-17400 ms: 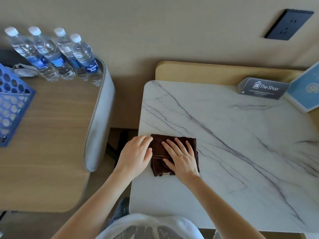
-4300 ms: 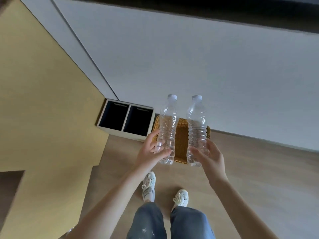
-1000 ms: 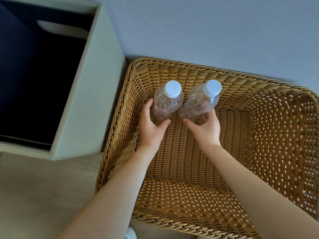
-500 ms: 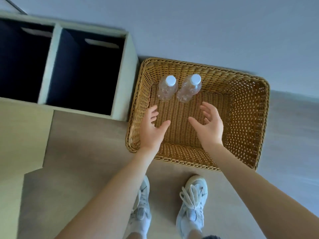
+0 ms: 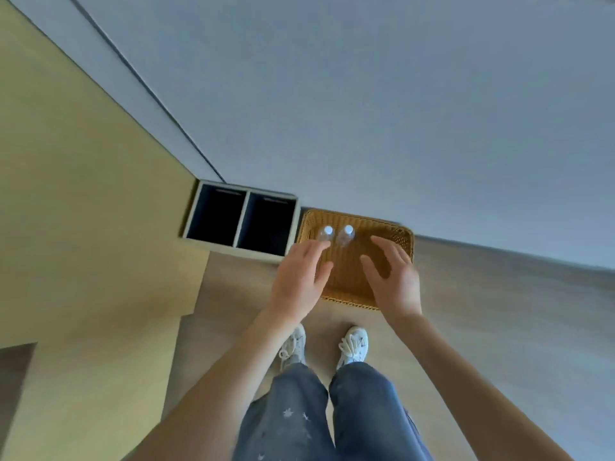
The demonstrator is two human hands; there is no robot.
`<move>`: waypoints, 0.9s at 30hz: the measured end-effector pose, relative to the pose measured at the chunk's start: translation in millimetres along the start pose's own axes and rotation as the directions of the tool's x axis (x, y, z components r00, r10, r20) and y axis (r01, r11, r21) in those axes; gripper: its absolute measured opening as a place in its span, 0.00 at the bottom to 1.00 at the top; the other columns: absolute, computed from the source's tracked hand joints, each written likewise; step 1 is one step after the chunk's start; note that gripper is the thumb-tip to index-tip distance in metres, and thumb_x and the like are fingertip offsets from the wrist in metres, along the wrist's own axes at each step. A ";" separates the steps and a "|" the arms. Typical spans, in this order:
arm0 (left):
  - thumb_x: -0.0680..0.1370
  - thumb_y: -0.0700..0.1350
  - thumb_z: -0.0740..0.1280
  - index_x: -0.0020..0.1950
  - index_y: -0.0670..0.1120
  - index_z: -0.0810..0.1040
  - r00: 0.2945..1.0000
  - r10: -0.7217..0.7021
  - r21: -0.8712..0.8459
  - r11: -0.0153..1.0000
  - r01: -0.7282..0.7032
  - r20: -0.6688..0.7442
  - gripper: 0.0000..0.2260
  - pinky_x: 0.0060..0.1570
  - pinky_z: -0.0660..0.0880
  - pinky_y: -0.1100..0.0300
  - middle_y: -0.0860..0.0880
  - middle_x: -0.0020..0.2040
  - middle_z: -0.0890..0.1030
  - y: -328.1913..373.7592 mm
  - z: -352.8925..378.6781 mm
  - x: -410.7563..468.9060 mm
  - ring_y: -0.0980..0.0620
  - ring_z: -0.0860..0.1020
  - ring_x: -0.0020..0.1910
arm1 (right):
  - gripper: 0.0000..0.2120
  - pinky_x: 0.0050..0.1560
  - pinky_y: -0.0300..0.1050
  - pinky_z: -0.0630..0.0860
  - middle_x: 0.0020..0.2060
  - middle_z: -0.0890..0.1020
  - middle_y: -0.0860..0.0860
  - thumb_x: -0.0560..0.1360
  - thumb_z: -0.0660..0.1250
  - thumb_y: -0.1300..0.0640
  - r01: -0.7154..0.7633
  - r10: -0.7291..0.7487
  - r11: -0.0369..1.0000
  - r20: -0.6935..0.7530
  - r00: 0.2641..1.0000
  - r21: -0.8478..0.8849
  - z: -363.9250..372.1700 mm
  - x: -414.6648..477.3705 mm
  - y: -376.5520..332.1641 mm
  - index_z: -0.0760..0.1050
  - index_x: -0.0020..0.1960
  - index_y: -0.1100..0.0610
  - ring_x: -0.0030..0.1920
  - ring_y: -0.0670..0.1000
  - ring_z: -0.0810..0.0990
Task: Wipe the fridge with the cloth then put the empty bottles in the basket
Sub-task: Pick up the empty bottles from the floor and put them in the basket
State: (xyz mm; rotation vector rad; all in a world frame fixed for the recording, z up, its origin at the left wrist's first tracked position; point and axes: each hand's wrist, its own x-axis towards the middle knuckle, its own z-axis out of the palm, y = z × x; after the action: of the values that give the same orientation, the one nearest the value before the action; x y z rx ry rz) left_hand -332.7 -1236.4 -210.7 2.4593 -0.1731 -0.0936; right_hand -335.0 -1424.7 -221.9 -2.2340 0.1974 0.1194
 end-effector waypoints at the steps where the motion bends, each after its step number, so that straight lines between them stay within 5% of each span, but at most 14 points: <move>1: 0.79 0.45 0.68 0.64 0.42 0.77 0.998 0.060 0.030 0.998 -0.059 -0.019 0.14 0.58 0.77 0.54 0.46 0.58 0.81 18.2 -23.5 -4.1 0.48 0.78 0.59 | 0.19 0.65 0.52 0.75 0.64 0.78 0.47 0.79 0.70 0.53 0.062 -0.063 0.998 -0.014 0.998 -0.022 -18.2 -6.5 -22.6 0.75 0.69 0.53 0.65 0.49 0.75; 5: 0.80 0.49 0.63 0.63 0.44 0.76 0.966 0.242 0.157 0.961 -0.226 -0.090 0.15 0.57 0.79 0.54 0.48 0.58 0.81 78.5 -98.8 -16.5 0.49 0.79 0.58 | 0.18 0.65 0.55 0.75 0.65 0.79 0.52 0.80 0.68 0.55 0.266 -0.277 0.954 -0.061 0.959 -0.140 -83.6 -21.9 -95.0 0.76 0.68 0.57 0.68 0.51 0.73; 15: 0.82 0.54 0.58 0.66 0.44 0.76 0.933 0.302 0.323 0.918 -0.230 -0.194 0.19 0.61 0.77 0.50 0.47 0.62 0.80 142.9 -175.4 -67.1 0.47 0.78 0.62 | 0.25 0.66 0.57 0.73 0.65 0.79 0.57 0.81 0.56 0.46 0.409 -0.451 0.866 -0.096 0.887 -0.289 -164.2 -71.5 -147.0 0.76 0.68 0.61 0.68 0.59 0.74; 21: 0.81 0.55 0.57 0.63 0.44 0.78 0.960 0.157 0.315 0.946 -0.079 -0.230 0.20 0.56 0.77 0.55 0.49 0.58 0.82 145.0 -156.9 -113.2 0.49 0.80 0.58 | 0.27 0.67 0.57 0.72 0.67 0.78 0.55 0.80 0.54 0.42 0.381 -0.388 0.895 0.013 0.921 -0.231 -158.7 -91.7 -135.0 0.74 0.70 0.58 0.70 0.57 0.72; 27: 0.82 0.56 0.54 0.68 0.45 0.75 0.947 -0.097 0.248 0.952 0.178 -0.306 0.23 0.62 0.75 0.52 0.49 0.63 0.79 140.5 -164.2 -148.5 0.50 0.76 0.63 | 0.22 0.64 0.56 0.74 0.65 0.79 0.54 0.80 0.60 0.48 0.526 -0.501 0.832 0.169 0.849 -0.178 -142.0 -84.4 -156.5 0.75 0.69 0.58 0.67 0.56 0.74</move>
State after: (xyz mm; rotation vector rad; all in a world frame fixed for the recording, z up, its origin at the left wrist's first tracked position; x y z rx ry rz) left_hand -475.5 -1221.4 8.7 2.7223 0.1263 0.2487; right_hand -386.8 -1431.7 -0.5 -2.4092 -0.5103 -0.0268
